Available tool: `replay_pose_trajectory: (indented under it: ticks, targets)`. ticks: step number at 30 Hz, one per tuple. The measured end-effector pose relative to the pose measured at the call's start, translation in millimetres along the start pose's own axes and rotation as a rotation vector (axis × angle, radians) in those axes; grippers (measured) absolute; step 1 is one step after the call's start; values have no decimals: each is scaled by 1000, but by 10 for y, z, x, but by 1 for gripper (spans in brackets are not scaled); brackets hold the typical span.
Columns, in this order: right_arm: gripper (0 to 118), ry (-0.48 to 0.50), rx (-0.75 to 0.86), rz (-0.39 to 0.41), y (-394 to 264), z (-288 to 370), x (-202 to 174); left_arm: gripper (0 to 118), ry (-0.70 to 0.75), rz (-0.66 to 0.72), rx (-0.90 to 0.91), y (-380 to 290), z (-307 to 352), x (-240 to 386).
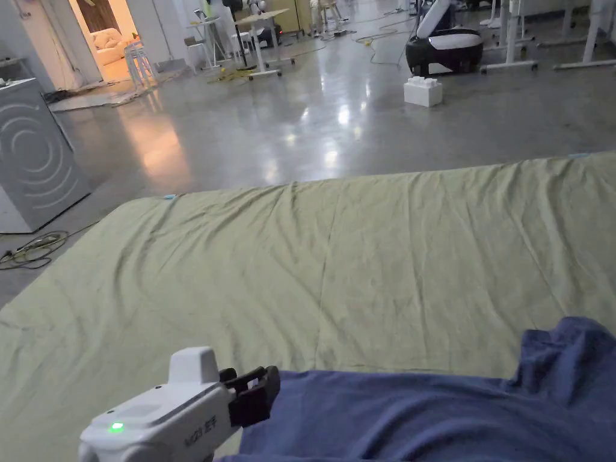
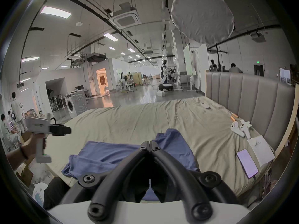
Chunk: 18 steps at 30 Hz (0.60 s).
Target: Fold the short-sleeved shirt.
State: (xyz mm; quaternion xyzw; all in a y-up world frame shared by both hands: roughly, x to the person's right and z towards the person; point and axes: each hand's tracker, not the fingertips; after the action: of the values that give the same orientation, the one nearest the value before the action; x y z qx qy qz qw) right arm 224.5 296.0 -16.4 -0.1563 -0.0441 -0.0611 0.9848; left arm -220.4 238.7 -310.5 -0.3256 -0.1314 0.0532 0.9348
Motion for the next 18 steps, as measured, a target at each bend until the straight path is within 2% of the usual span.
replay_pose_trajectory:
  ticks: [1,4,7,10,12,13,15,16,18]
  targets:
    - [0,-16,-16,-11,-28,-20,36,66,247,-276,-247,-15,-273,-195]
    - [0,-70,-75,-33,-100,-58,150,66,321,-223,-357,53,-986,-357]
    - [0,-129,-118,-12,-143,-40,257,66,343,-268,-410,50,-1416,-432]
    - [0,-176,-159,-33,-210,-26,386,65,414,-297,-491,0,-1701,-462]
    - [0,-188,-195,-69,-267,-63,468,56,389,-302,-543,-29,-1796,-408]
    - [0,-192,-202,-76,-286,-100,493,51,415,-361,-529,-31,-1779,-347]
    - [0,-199,-208,-90,-314,-177,521,27,386,-442,-546,-22,-1787,-253]
    - [0,-192,-219,-106,-316,-240,544,20,394,-447,-556,-15,-1806,-236]
    - [0,-178,-226,-129,-285,-425,604,16,395,-423,-575,8,-1823,-217]
